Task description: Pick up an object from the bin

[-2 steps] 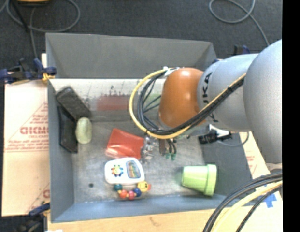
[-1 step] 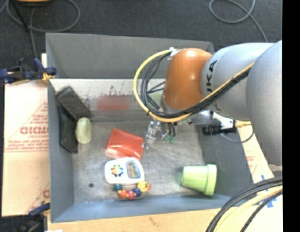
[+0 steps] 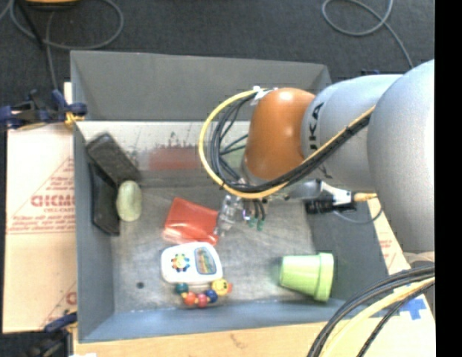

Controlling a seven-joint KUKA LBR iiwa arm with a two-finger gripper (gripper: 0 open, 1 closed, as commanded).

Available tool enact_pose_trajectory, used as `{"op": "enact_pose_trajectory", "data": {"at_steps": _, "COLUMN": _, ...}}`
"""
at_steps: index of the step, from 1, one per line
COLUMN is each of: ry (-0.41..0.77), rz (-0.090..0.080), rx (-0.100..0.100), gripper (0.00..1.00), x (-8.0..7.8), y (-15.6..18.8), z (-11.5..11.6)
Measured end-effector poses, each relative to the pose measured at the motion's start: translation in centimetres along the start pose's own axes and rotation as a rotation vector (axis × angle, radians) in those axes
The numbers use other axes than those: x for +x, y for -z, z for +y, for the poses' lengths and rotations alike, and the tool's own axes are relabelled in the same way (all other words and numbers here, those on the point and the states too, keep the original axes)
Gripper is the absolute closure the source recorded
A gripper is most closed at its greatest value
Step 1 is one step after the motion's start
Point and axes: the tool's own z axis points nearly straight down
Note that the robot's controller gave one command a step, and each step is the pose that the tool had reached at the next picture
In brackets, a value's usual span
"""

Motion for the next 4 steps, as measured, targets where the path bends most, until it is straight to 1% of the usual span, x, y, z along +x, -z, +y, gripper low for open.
{"op": "enact_pose_trajectory", "data": {"at_steps": 1, "ry": 0.244, "rz": 0.014, "rx": 0.004, "gripper": 1.00, "x": 0.4, "y": -0.9, "z": 0.8}}
{"op": "enact_pose_trajectory", "data": {"at_steps": 2, "ry": 0.210, "rz": 0.008, "rx": 0.000, "gripper": 1.00, "x": 2.1, "y": 0.5, "z": 5.9}}
{"op": "enact_pose_trajectory", "data": {"at_steps": 3, "ry": 0.254, "rz": 0.009, "rx": -0.003, "gripper": 1.00, "x": 2.3, "y": 1.7, "z": 6.9}}
{"op": "enact_pose_trajectory", "data": {"at_steps": 4, "ry": 0.237, "rz": 0.000, "rx": -0.004, "gripper": 1.00, "x": 0.2, "y": -2.1, "z": 6.1}}
